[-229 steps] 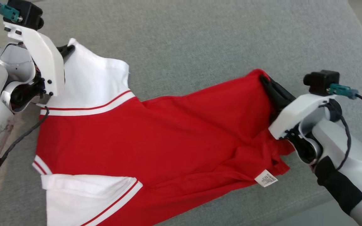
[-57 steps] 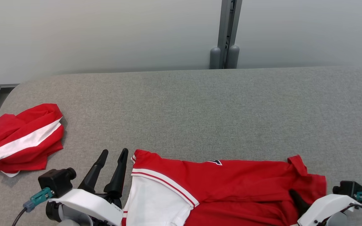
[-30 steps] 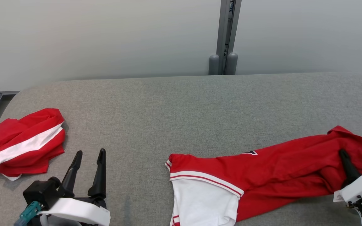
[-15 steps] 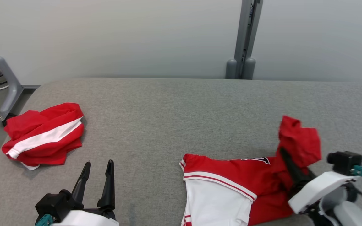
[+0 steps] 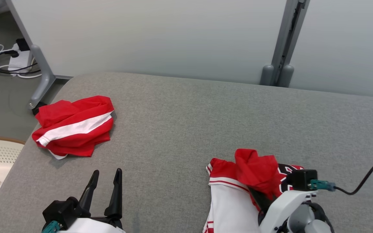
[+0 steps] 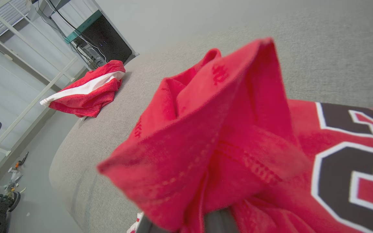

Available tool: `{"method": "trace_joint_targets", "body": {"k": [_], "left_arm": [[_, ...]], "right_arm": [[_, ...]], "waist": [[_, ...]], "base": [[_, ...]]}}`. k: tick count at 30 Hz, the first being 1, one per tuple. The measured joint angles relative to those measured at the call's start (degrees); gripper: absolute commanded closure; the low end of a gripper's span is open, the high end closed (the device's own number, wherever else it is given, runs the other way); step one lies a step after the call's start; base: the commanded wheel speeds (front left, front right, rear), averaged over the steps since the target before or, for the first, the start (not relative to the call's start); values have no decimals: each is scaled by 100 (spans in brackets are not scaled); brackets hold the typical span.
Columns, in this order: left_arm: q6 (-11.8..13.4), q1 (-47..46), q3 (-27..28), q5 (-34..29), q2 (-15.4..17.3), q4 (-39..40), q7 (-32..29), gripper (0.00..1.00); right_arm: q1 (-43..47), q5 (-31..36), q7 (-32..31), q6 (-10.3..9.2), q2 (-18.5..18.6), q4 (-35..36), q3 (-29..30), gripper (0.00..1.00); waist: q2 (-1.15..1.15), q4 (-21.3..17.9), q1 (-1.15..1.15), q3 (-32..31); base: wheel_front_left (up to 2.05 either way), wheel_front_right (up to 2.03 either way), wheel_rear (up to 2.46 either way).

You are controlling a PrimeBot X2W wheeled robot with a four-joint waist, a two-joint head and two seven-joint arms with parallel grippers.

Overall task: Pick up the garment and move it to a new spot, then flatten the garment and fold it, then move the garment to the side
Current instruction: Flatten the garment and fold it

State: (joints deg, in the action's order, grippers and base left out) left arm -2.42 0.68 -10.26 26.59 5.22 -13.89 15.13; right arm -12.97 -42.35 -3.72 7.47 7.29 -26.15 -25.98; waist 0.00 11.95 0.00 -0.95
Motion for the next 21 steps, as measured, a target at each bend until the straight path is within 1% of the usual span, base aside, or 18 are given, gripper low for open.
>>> {"method": "trace_joint_targets", "body": {"k": [2,3,4,5,6,7,8,11,14,18,21], "left_arm": [[-24,-3,57,-33,-5,-25,0,0],[-48,-5,81,-38,-10,-44,0,0],[-57,-6,98,-46,-19,-62,0,0],[-63,-7,112,-63,-27,-87,0,0],[-75,-8,126,-86,-36,-102,0,0],[-88,-9,145,-89,-46,-112,0,0],[-94,-10,166,-99,-54,-125,0,0],[-112,-12,194,-133,-67,-175,0,0],[-140,-13,209,-141,-89,-212,0,0],[-151,-12,257,-156,-104,-237,0,0],[-156,-9,282,-166,-121,-253,0,0]], "right_arm": [[-7,44,-3,0,-102,-19,-56,100],[-16,44,-8,0,-147,-36,-92,87],[-31,44,-36,0,-181,-59,-134,78],[-38,44,-40,0,-208,-85,-175,72],[-41,44,-53,0,-221,-105,-204,57],[-43,42,-78,0,-232,-118,-244,24],[-44,30,-87,0,-249,-115,-275,0],[-57,-52,-108,0,-286,-43,-380,0],[-50,-207,-163,0,-266,233,-472,0],[63,-426,-221,0,14,882,-326,0],[230,-526,-231,0,315,1457,53,0]], "waist": [[0,57,0,7],[0,76,0,15],[0,89,0,22],[0,95,0,28],[0,95,0,32],[0,90,0,36],[0,79,0,38],[0,14,0,39],[0,-72,0,20],[0,-212,0,-1],[0,-311,0,-20]], "base": [[0,0,0],[0,0,0],[0,0,0],[0,0,0],[0,0,0],[0,0,0],[0,0,0],[0,0,0],[0,0,0],[0,0,0],[0,0,0]]}}
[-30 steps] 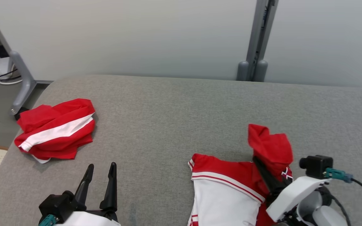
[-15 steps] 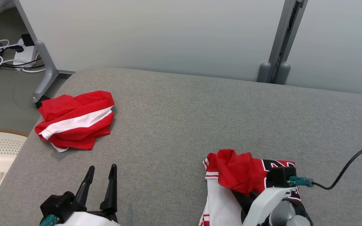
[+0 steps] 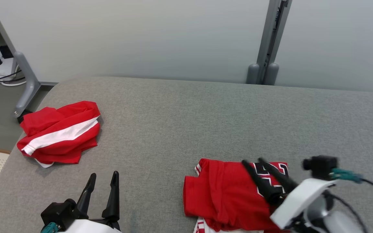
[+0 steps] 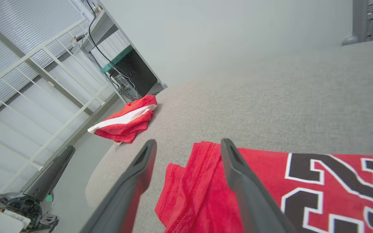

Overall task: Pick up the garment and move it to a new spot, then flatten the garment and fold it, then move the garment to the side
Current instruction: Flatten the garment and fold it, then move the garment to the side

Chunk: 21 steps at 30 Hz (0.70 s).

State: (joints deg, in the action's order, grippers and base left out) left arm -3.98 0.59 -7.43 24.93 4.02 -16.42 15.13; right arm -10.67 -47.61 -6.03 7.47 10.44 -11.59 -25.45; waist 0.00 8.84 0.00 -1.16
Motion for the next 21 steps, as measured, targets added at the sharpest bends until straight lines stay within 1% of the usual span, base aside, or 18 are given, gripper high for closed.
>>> {"method": "trace_joint_targets", "body": {"k": [2,4,7,9,11,14,18,21], "left_arm": [[-8,2,10,-1,-13,-1,0,0],[-25,2,25,-14,-26,-2,0,0],[-51,1,27,-16,-47,3,0,0],[-58,-5,38,-25,-64,25,0,0],[-76,-10,63,-34,-64,25,0,0],[-97,-24,71,-67,-77,29,0,0],[-108,-47,93,-82,-85,52,0,0],[-118,-65,104,-93,-88,66,0,0]], "right_arm": [[138,-49,7,0,158,393,361,0],[273,-86,20,1,277,633,802,0],[455,121,53,0,436,684,1477,0],[542,267,68,0,402,666,1789,0],[602,474,51,0,357,609,1961,0],[648,669,38,0,185,538,2061,0],[651,1026,75,0,44,213,2308,0],[650,1067,78,0,-33,24,2385,0]], "waist": [[0,-56,0,-8],[0,-102,0,-8],[0,-132,0,5],[0,-135,0,15],[0,-127,0,25],[0,-108,0,37],[0,-60,0,37],[0,-26,0,35]], "base": [[0,0,0],[0,0,0],[0,0,0],[0,0,0],[0,0,0],[0,0,0],[0,0,0],[0,0,0]]}}
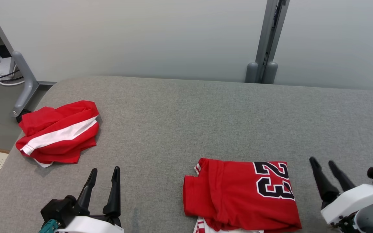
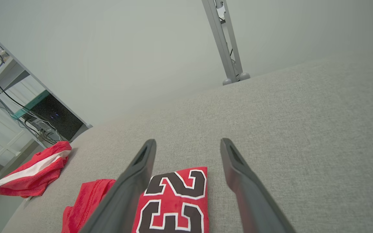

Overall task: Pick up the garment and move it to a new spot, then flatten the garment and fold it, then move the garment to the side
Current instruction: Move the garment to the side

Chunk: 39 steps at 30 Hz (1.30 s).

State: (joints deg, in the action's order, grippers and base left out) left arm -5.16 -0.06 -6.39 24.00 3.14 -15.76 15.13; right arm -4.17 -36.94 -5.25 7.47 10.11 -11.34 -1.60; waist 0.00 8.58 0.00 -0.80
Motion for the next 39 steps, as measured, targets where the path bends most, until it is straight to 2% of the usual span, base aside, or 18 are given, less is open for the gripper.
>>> {"method": "trace_joint_targets", "body": {"k": [5,11,21,25,32,35,39], "left_arm": [[-25,1,13,-23,-11,-2,0,0],[-36,-13,3,-26,-19,-47,0,0],[-57,-30,-4,-31,-27,-87,0,0],[-67,-32,-13,-31,-31,-87,0,0],[-77,-46,-16,-31,-32,-102,0,0],[-82,-54,-13,-30,-31,-123,0,0],[-83,-65,11,-30,-32,-125,0,0]], "right_arm": [[-56,-71,-388,0,-158,-608,-36,0],[-478,-397,-1295,0,-143,-1438,-210,0],[-819,-549,-1596,0,-118,-2033,-29,0],[-888,-801,-1861,0,-293,-2354,123,0],[-1021,-1072,-2129,3,-376,-2738,178,0],[-1056,-1101,-2028,2,-369,-2729,108,100],[-1088,-1157,-1628,0,-332,-2498,-66,100]], "waist": [[0,41,0,1],[0,60,0,19],[0,298,0,31],[0,358,0,61],[0,421,0,119],[0,437,0,128],[0,411,0,131]], "base": [[0,0,0],[0,0,0],[0,0,0],[0,0,0],[0,0,0],[0,0,0],[0,0,0]]}}
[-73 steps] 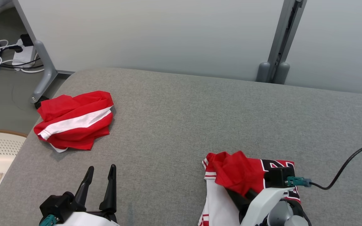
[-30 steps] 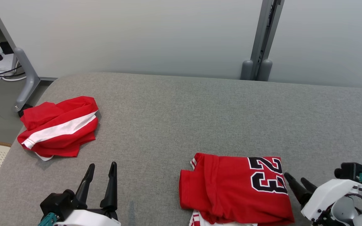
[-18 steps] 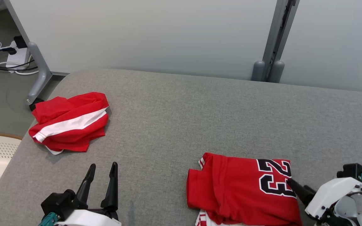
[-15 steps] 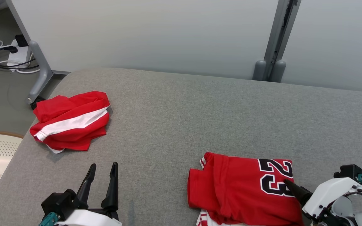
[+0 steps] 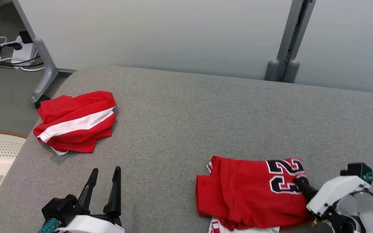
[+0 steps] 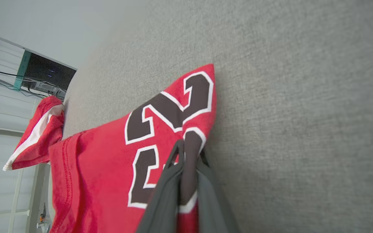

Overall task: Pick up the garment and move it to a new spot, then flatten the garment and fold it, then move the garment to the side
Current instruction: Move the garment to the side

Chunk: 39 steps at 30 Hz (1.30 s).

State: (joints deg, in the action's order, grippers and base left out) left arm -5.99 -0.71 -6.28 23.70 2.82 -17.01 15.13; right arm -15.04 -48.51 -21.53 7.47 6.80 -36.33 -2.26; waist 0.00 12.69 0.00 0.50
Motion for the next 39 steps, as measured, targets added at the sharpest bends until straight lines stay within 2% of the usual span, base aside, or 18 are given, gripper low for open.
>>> {"method": "trace_joint_targets", "body": {"k": [3,7,13,20,21,24,31,37,39], "left_arm": [[1,-2,-7,-1,-1,23,0,0],[-1,-39,-52,-10,-1,100,0,0],[-10,-285,-135,-45,-1,237,0,0],[-51,-639,-221,-111,0,463,0,0],[-51,-639,-221,-111,0,463,0,0],[-73,-851,-268,-215,-1,648,0,0],[-100,-1093,-310,-318,-2,845,0,0],[-107,-1171,-310,-365,5,855,0,0],[-108,-1184,-315,-376,5,856,0,0]], "right_arm": [[-114,-92,288,1,81,324,-279,100],[-337,65,697,1,392,597,-800,100],[-1161,232,1471,1,1118,680,-1293,100],[-2129,198,2475,1,1937,138,-1212,100],[-2129,198,2475,1,1937,138,-1212,100],[-2619,235,2907,1,2305,-417,-1132,100],[-3332,371,3303,1,2771,-1354,-990,100],[-3780,626,3474,1,2948,-2124,-969,100],[-3858,688,3508,1,2960,-2230,-967,0]], "waist": [[0,-66,0,7],[0,-199,0,104],[0,-379,0,478],[0,-507,0,1111],[0,-507,0,1111],[0,-546,0,1513],[0,-550,0,2139],[0,-539,0,2360],[0,-540,0,2359]], "base": [[0,0,0],[0,0,0],[0,0,0],[0,0,0],[0,0,0],[0,0,0],[0,0,0],[0,0,0],[0,0,0]]}}
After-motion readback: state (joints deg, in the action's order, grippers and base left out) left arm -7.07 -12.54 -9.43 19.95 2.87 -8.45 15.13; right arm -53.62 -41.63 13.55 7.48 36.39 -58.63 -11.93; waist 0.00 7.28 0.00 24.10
